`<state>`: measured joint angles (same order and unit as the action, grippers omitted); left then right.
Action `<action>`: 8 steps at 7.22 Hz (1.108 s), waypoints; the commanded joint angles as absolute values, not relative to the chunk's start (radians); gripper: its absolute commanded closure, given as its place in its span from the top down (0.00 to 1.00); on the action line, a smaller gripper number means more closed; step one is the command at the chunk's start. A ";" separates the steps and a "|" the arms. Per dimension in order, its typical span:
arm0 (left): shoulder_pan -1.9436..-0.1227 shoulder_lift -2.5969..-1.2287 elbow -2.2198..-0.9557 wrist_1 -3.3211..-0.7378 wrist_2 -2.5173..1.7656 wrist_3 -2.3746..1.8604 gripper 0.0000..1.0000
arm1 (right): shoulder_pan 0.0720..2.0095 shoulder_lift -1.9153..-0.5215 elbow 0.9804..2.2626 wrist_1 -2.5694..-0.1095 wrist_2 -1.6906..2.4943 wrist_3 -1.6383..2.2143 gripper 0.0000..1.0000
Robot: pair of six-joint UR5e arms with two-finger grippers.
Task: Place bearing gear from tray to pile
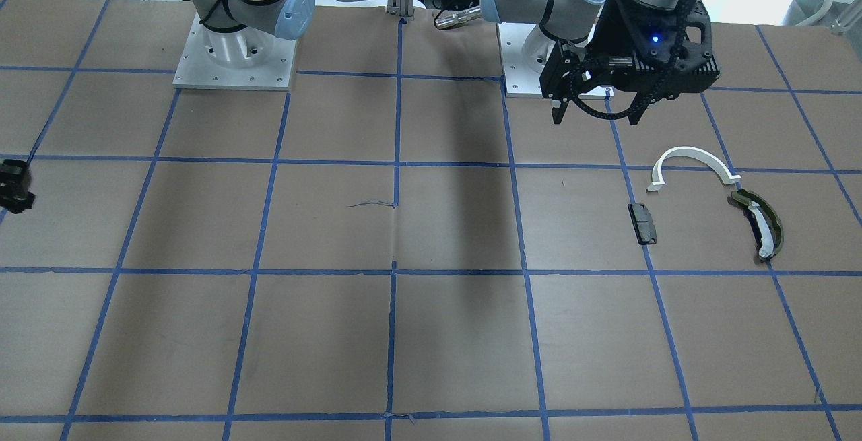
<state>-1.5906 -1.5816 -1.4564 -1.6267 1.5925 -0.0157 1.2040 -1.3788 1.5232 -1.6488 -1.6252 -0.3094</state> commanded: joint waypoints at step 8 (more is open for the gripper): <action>-1.591 -1.585 -1.459 -1.626 1.585 -0.014 1.00 | 1.891 -1.028 1.440 -1.960 -1.476 0.391 0.28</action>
